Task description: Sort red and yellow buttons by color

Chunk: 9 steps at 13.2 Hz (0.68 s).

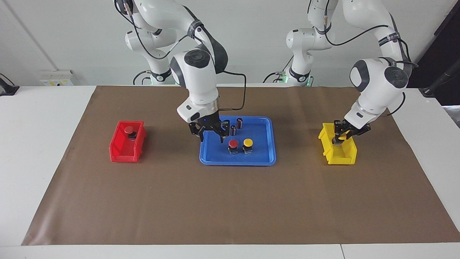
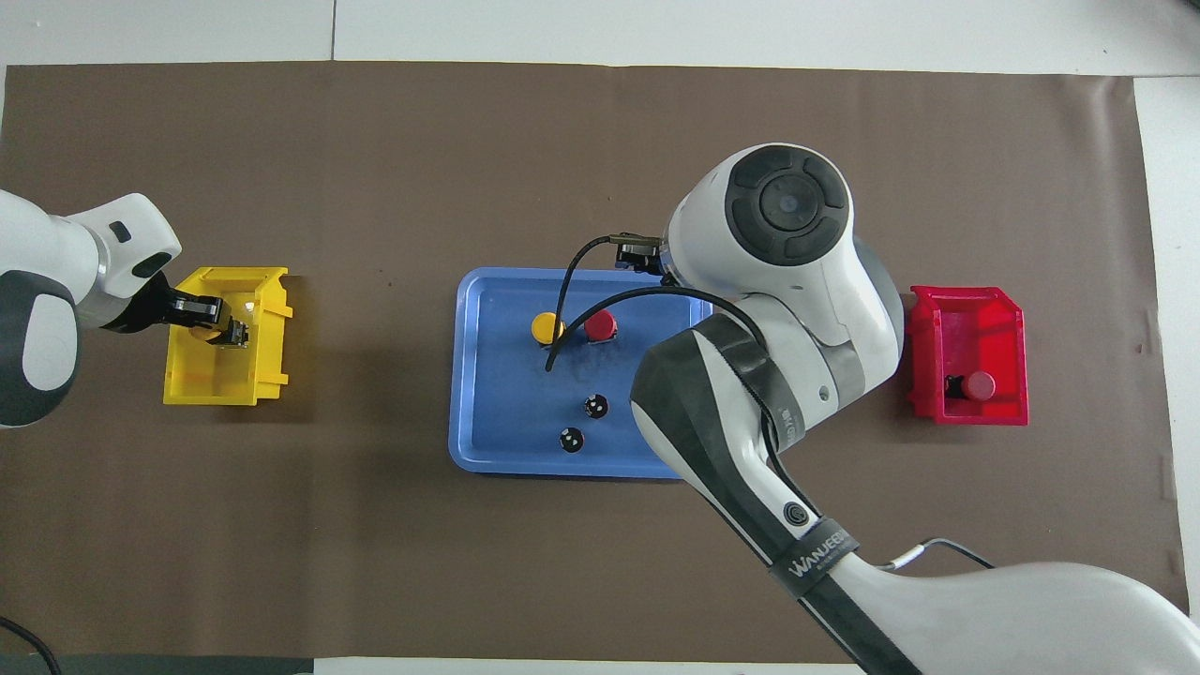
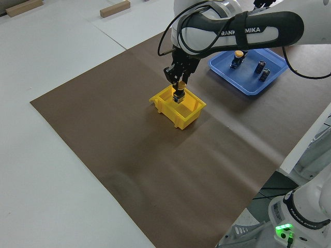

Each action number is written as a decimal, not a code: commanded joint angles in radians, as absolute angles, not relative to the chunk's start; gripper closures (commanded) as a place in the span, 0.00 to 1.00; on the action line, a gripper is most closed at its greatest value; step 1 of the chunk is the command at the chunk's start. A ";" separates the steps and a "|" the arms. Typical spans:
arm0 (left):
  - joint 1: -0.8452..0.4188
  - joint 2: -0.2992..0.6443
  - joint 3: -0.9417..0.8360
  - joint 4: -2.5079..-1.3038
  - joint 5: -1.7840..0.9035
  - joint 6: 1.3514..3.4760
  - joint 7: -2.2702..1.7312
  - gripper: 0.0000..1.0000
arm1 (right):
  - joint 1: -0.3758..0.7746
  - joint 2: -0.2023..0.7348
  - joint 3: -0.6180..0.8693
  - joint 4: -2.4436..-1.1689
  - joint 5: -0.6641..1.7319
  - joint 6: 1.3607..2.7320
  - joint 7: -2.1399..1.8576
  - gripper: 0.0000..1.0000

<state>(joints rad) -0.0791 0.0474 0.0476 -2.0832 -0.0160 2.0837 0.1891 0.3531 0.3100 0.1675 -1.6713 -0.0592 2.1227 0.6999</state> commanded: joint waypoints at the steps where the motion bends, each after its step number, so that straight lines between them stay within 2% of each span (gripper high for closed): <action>1: -0.055 -0.005 0.040 -2.190 -0.006 2.160 0.210 0.98 | 0.406 0.351 0.163 -1.658 -0.077 2.152 0.762 0.20; 2: -0.054 -0.014 0.040 -2.228 -0.006 2.196 0.210 0.98 | 0.416 0.366 0.163 -1.658 -0.107 2.155 0.778 0.20; 3: -0.054 -0.020 0.040 -2.265 -0.006 2.248 0.210 0.94 | 0.437 0.379 0.164 -1.658 -0.142 2.158 0.801 0.20; 5: -0.054 -0.017 0.040 -2.273 -0.006 2.267 0.209 0.41 | 0.465 0.416 0.164 -1.670 -0.213 2.166 0.816 0.20; 7: -0.054 -0.015 0.040 -2.266 -0.006 2.253 0.210 0.30 | 0.465 0.413 0.164 -1.689 -0.218 2.195 0.818 0.20; 9: -0.054 -0.017 0.041 -2.244 -0.006 2.217 0.212 0.26 | 0.469 0.414 0.164 -1.704 -0.219 2.212 0.819 0.20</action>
<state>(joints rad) -0.0663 0.0135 0.0474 -2.2328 -0.0158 2.2328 0.1978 0.4705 0.4233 0.1635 -1.6795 -0.1964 2.1846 0.8034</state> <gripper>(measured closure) 0.304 0.203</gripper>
